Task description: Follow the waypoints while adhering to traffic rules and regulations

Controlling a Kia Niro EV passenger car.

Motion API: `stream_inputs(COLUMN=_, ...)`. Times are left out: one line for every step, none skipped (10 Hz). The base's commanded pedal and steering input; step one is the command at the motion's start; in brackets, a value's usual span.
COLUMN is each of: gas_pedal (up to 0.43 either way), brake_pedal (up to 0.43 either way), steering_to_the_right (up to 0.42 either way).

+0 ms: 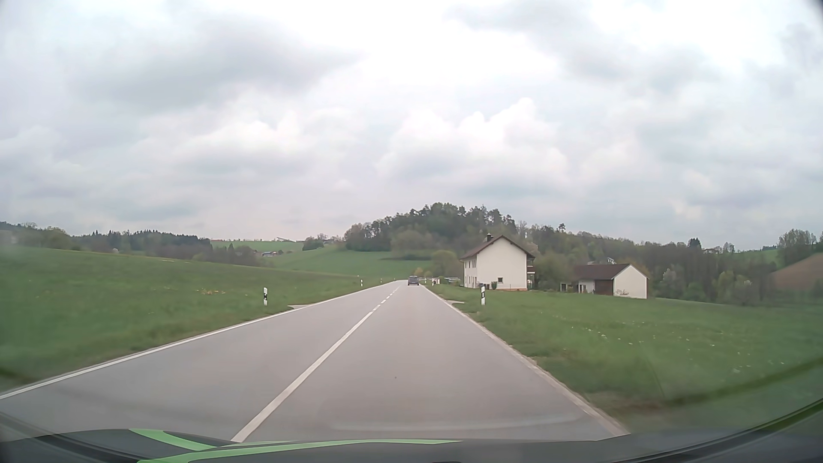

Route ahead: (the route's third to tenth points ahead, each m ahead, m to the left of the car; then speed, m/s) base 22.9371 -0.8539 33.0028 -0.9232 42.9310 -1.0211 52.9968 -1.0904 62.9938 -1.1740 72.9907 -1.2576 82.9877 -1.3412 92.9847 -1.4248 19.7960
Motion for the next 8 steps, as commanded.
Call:
stream_inputs(gas_pedal=0.189, brake_pedal=0.0, steering_to_the_right=-0.001)
stream_inputs(gas_pedal=0.189, brake_pedal=0.0, steering_to_the_right=-0.001)
stream_inputs(gas_pedal=0.189, brake_pedal=0.0, steering_to_the_right=-0.001)
stream_inputs(gas_pedal=0.189, brake_pedal=0.0, steering_to_the_right=-0.001)
stream_inputs(gas_pedal=0.189, brake_pedal=0.0, steering_to_the_right=-0.001)
stream_inputs(gas_pedal=0.189, brake_pedal=0.0, steering_to_the_right=-0.001)
stream_inputs(gas_pedal=0.189, brake_pedal=0.0, steering_to_the_right=-0.001)
stream_inputs(gas_pedal=0.189, brake_pedal=0.0, steering_to_the_right=-0.001)
